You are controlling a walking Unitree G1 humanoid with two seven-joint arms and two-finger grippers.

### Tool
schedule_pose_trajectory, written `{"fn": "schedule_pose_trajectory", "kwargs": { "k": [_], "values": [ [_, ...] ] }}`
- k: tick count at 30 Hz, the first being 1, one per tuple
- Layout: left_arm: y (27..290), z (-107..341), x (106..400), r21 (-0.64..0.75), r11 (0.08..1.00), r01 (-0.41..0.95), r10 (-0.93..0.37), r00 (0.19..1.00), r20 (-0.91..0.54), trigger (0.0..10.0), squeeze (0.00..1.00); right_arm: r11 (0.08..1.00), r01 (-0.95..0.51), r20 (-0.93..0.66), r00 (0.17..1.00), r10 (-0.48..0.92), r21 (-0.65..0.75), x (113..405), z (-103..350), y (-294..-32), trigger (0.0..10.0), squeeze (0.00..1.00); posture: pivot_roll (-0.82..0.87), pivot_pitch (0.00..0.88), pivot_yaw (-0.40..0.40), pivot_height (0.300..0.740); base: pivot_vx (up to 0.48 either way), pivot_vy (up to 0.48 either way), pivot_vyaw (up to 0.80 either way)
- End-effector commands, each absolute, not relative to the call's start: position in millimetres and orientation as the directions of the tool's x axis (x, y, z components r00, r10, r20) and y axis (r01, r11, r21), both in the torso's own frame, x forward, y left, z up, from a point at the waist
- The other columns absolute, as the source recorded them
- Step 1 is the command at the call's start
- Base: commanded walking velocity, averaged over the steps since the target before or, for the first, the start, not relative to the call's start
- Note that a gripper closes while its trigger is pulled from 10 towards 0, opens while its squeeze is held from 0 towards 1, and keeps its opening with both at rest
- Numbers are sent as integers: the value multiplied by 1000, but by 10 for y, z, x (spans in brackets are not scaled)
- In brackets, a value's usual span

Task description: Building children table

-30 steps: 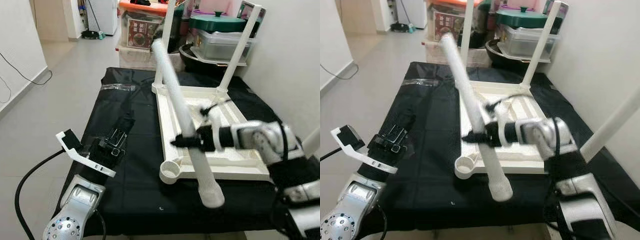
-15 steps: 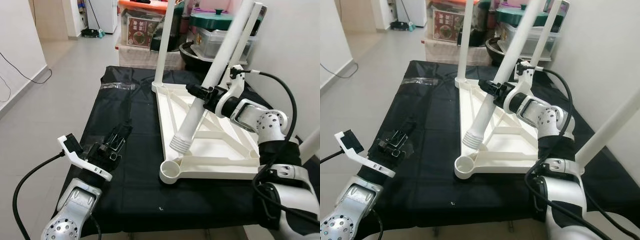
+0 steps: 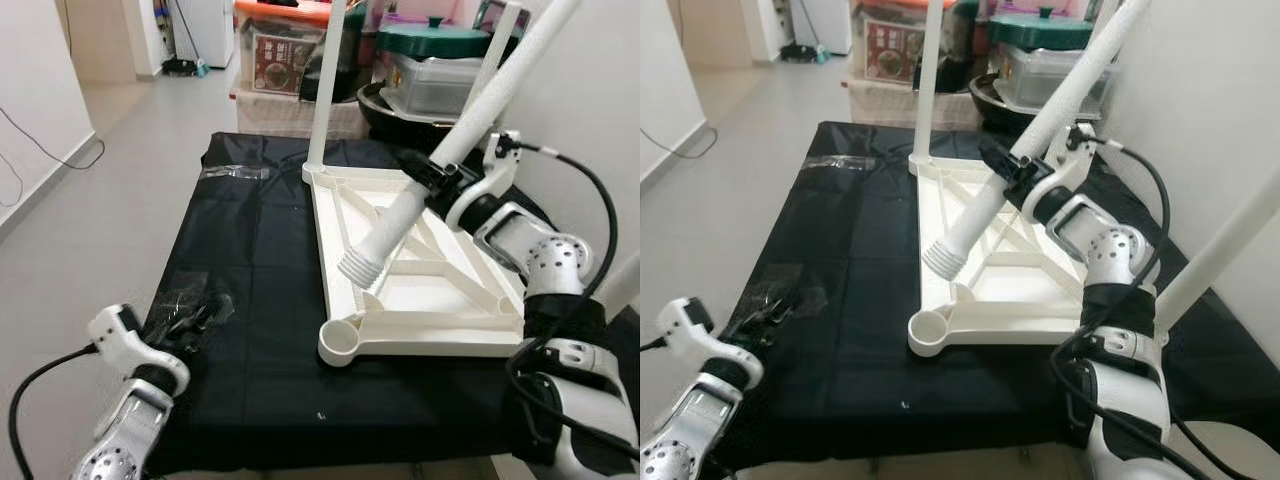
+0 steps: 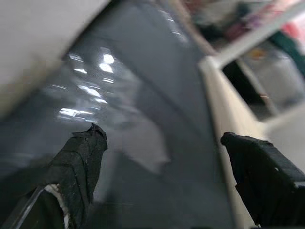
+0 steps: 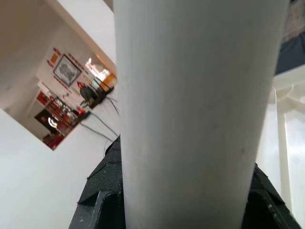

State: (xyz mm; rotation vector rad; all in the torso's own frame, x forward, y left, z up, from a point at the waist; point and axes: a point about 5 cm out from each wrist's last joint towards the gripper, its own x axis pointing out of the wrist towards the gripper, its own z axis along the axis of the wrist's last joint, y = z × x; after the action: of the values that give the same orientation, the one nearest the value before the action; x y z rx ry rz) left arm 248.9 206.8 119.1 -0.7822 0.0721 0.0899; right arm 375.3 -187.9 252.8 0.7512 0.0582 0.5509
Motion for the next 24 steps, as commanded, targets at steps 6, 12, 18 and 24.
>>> {"fn": "schedule_pose_trajectory", "kwargs": {
  "k": [6,12,18,24],
  "values": [
    [2031,1189,2497,-664,740,-105,47,993,-104,10000,0,581,-512,183,828,530,632,3710,2567,-1735,0,0,102,0,-101,740,0,0,0],
    [1930,1176,2525,-648,758,-79,17,995,-101,10000,0,631,-591,173,784,597,502,3602,2489,-1546,0,0,96,0,-99,740,0,0,0],
    [1844,1218,2533,-665,747,-11,-43,997,-64,10000,0,588,-679,212,715,667,440,3467,2522,-1437,0,0,98,0,-99,740,0,0,0],
    [1730,1284,2509,-649,753,108,-150,989,-9,10000,0,553,-730,227,664,713,401,3392,2544,-1344,0,0,98,0,-102,740,0,0,0]
  ]
}}
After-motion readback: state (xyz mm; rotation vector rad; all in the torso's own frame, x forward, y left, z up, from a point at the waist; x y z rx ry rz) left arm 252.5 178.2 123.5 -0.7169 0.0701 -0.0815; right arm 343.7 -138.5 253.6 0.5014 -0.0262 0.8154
